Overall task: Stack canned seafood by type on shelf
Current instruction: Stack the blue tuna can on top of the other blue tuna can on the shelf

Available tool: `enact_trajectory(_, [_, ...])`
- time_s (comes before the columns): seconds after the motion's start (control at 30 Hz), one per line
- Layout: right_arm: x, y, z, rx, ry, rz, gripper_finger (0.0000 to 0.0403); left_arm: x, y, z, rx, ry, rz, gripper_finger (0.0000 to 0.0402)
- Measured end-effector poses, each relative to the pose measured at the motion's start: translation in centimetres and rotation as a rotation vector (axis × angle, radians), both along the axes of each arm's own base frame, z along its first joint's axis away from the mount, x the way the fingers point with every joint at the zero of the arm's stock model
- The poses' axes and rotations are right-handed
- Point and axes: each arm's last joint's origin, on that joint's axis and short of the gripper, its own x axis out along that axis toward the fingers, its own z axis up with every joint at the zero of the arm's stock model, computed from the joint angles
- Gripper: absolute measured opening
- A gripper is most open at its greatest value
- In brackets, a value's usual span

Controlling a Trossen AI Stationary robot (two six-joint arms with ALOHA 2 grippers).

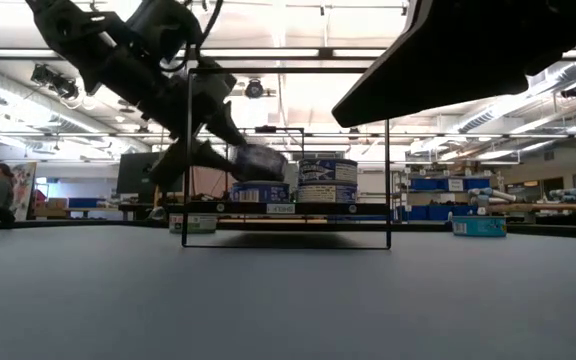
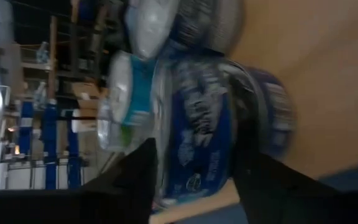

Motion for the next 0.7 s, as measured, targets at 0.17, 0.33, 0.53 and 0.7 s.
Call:
enact_trajectory(0.17, [0.0, 0.0, 0.0, 0.010, 0.008, 0.009, 0.0001, -0.1, 0.0, -0.1, 0.003, 0.009, 0.005, 0.0239])
enact_trajectory(0.33, [0.0, 0.1, 0.0, 0.019, 0.009, 0.010, 0.0001, 0.0, 0.0, -0.1, 0.007, 0.013, 0.011, 0.0245])
enact_trajectory(0.53, [0.0, 0.1, 0.0, 0.024, 0.011, 0.012, 0.0001, 0.4, 0.1, 0.7, 0.020, 0.012, 0.044, 0.0246])
enact_trajectory(0.7, [0.0, 0.1, 0.0, 0.026, 0.009, 0.013, 0.0001, 0.6, 0.1, 1.0, 0.003, 0.049, 0.062, 0.0247])
